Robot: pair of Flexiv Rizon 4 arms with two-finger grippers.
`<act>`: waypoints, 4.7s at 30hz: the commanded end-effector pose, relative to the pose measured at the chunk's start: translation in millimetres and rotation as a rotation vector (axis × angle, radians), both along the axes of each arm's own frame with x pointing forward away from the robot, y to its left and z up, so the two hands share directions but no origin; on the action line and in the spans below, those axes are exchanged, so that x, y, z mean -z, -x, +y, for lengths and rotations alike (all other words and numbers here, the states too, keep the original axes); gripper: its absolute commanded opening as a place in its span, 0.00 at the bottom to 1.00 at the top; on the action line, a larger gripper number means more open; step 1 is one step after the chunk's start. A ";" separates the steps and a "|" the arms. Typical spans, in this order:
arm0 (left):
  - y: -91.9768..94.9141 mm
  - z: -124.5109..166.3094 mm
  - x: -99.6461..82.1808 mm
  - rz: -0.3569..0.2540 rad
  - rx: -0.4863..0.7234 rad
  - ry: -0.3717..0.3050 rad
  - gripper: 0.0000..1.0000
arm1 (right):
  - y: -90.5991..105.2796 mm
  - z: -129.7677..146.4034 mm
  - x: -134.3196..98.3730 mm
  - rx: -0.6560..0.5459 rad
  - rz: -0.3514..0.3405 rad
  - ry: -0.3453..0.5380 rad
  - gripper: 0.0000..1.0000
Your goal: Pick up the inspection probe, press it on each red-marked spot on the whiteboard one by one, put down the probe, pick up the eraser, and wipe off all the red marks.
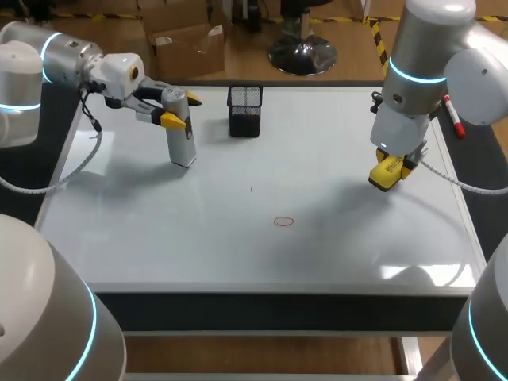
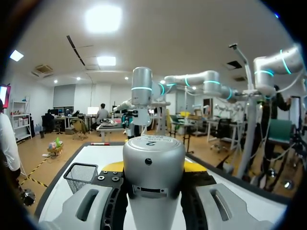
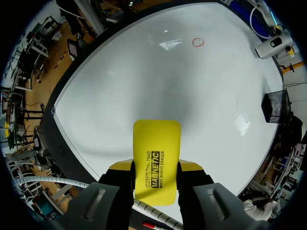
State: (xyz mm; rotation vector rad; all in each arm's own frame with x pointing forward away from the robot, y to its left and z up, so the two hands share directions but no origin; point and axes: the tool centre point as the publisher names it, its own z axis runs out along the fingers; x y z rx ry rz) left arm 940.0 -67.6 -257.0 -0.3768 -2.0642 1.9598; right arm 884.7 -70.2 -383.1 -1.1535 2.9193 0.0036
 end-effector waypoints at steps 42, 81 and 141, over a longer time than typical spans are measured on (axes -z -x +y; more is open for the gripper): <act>-0.3 0.2 -1.5 0.000 0.001 -0.002 0.00 | 101.3 229.5 9.8 -0.616 0.049 0.061 0.00; -0.3 0.2 -1.5 0.000 0.001 -0.002 0.00 | 88.1 251.6 48.3 -0.729 0.066 -0.037 0.00; -0.3 0.2 -1.5 0.000 0.001 -0.002 0.00 | 85.4 156.5 0.8 -0.589 0.042 0.013 0.00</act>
